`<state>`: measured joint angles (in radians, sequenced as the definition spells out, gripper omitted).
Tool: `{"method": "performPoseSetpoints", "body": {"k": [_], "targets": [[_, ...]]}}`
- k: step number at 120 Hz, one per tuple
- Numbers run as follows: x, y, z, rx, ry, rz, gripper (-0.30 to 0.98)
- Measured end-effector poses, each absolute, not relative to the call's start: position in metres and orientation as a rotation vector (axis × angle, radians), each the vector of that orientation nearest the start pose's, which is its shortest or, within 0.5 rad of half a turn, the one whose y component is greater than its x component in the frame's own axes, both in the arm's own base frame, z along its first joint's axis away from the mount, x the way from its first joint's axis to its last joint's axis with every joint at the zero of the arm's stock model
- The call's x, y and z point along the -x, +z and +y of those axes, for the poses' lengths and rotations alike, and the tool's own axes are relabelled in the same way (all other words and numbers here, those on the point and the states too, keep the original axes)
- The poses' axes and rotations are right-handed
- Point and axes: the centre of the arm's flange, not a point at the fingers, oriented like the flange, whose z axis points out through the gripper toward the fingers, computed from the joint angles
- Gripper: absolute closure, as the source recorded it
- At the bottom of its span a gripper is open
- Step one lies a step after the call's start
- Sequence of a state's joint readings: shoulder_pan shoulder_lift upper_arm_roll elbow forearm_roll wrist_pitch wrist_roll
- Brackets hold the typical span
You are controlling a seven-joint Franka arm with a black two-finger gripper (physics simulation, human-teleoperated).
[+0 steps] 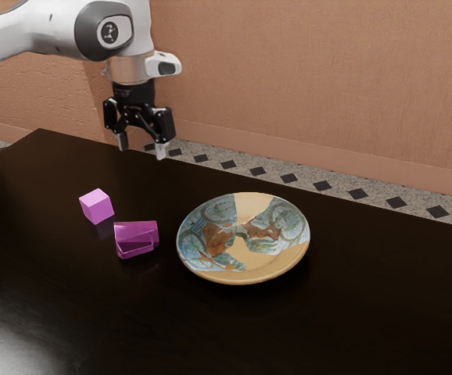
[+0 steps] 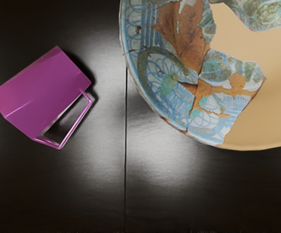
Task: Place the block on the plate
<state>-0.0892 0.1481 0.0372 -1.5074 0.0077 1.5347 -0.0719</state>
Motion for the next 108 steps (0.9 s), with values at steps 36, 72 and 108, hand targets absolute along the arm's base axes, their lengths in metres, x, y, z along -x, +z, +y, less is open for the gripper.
{"method": "performPoseSetpoints", "body": {"k": [36,72,108], "targets": [[-0.595,0.562,-0.030,3.115,0.183,-0.023,0.00],[-0.663,0.492,0.094,3.070,0.055,-0.548,0.00],[-0.677,0.438,0.186,2.894,-0.002,-1.167,0.00]]}}
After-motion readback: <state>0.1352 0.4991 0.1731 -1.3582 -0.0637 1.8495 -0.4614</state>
